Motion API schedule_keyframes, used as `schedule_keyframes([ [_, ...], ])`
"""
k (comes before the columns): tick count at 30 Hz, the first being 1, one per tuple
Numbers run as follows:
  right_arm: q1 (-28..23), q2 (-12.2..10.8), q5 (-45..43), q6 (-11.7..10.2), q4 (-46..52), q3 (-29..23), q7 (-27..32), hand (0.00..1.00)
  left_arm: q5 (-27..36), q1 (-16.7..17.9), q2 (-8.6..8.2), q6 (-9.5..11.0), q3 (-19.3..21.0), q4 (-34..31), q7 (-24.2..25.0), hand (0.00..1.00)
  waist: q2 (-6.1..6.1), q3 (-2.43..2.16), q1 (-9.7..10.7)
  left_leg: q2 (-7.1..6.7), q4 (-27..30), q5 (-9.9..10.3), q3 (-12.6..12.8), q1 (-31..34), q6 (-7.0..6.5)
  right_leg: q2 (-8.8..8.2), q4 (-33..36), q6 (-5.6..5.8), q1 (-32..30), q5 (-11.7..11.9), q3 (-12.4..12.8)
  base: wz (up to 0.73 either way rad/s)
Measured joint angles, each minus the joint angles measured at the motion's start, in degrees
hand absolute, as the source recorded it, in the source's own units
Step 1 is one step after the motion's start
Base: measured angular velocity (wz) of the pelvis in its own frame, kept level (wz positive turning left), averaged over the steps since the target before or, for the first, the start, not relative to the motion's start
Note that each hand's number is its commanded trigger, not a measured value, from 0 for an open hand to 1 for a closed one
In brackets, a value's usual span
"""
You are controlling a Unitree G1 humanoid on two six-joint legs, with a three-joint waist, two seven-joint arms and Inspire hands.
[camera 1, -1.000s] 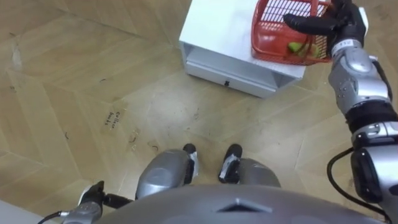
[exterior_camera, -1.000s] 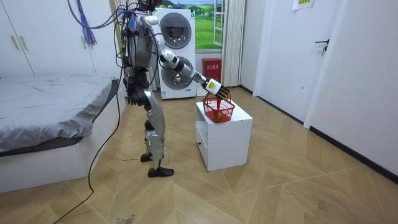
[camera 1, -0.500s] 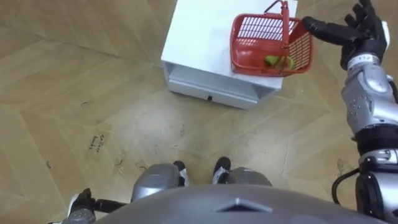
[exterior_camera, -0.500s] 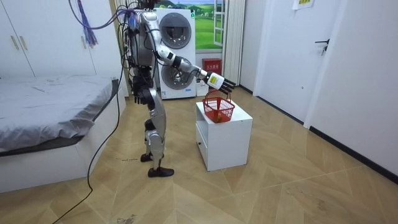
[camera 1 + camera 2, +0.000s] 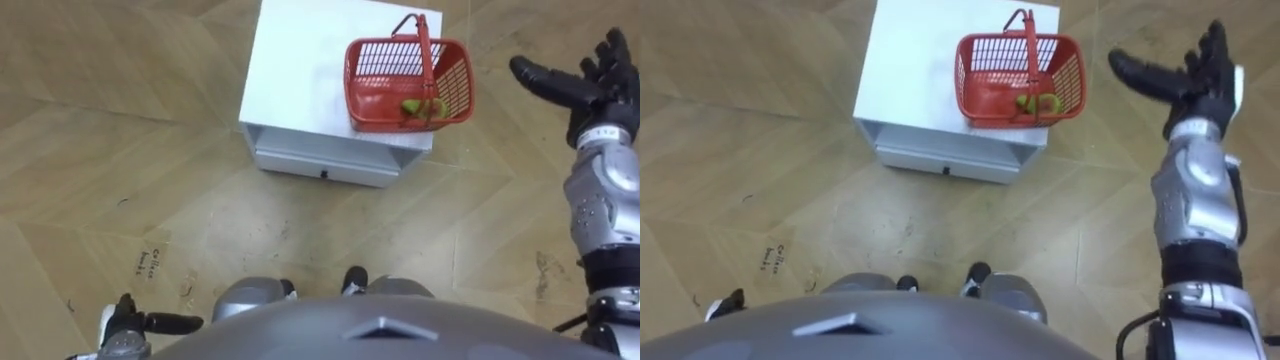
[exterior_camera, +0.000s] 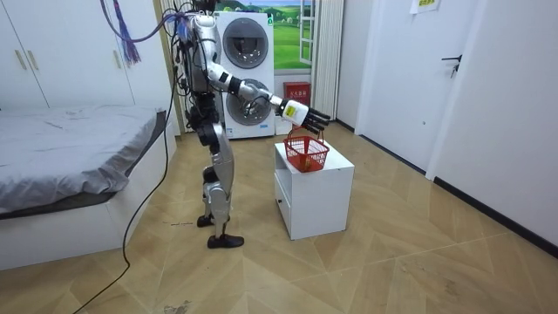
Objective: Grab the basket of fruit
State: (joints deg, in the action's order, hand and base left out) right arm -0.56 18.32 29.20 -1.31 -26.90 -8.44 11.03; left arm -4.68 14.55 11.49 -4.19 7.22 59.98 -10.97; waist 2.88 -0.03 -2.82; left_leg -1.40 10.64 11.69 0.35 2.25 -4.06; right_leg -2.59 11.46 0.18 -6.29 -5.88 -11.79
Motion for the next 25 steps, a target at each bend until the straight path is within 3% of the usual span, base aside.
schedule_keyframes([
  [4, -3.5, -0.7, -0.8, 0.0, -2.1, -1.7, 0.1, 0.0, 0.0, 0.0, -0.92, 0.0, 3.1, -0.3, 0.0, 0.0, -0.63, -0.21, 1.0, 0.04, -0.8, 0.0, 0.3, -1.4, -0.01, 0.15, -0.9, 0.14, 1.3, 0.0, 0.3, -0.03],
  [6, -4.5, -1.0, -1.7, -0.6, -8.5, -2.5, 0.2, 0.0, 0.0, 0.0, -1.53, 0.4, 5.5, -0.4, -0.2, 0.0, -0.81, -0.23, 1.3, 0.23, -1.3, 0.0, 0.5, -2.9, 0.02, 0.35, -0.9, 0.26, 2.5, -0.1, 0.3, -0.02],
  [13, -6.2, -5.1, -7.2, -0.3, -31.3, -2.3, -0.2, 0.0, 0.0, -0.5, -2.24, 1.3, 5.5, -0.2, -2.4, 0.0, -0.75, -0.18, 2.7, 0.43, -2.0, 0.3, -0.2, -4.7, 0.36, 0.86, -1.8, 0.27, 4.7, -0.3, 0.5, 0.0],
  [15, -7.1, -6.2, -7.5, 0.7, -37.1, -2.3, -1.4, 0.0, -0.5, -0.5, -2.78, 1.6, 5.8, -0.2, -2.4, 0.0, -0.59, 0.01, 2.6, 0.55, -2.0, 0.5, -0.1, -5.3, 0.5, 1.03, -1.8, 0.18, 5.2, -0.4, 0.7, -0.06],
  [16, -7.4, -6.5, -7.5, 0.9, -38.2, -2.3, -1.9, 0.0, -0.7, -0.5, -3.03, 1.6, 6.1, -0.2, -2.4, 0.0, -0.85, -0.08, 2.6, 0.57, -2.0, 0.5, 0.0, -5.4, 0.53, 1.06, -1.8, 0.16, 5.2, -0.4, 0.7, -0.05],
  [17, -7.5, -6.9, -7.5, 1.1, -40.2, -2.3, -2.6, 0.0, -0.7, -0.6, -3.42, 1.6, 6.3, -0.2, -2.3, 0.0, -0.41, 0.21, 2.6, 0.6, -2.0, 0.6, 0.0, -5.5, 0.55, 1.09, -1.8, 0.13, 5.3, -0.4, 0.7, 0.0],
  [21, -7.5, -8.5, -10.4, 2.0, -43.9, -1.4, -5.8, 0.0, -3.9, -0.4, -4.09, 1.6, 6.4, -0.2, -1.7, 0.0, -0.34, 0.41, 2.4, 0.62, -1.9, 0.6, -0.1, -6.0, 0.65, 1.12, -2.1, 0.07, 6.0, -0.7, 0.7, 0.02],
  [25, -7.6, -10.0, -13.5, 2.7, -46.2, -1.3, -7.6, 0.0, -6.2, -0.1, -4.22, 1.1, 7.3, 0.0, -0.9, 0.0, -0.52, 0.12, 2.3, 0.64, -1.8, 0.6, -0.6, -6.4, 0.66, 1.22, -2.8, 0.13, 6.7, -0.7, 0.6, 0.07],
])
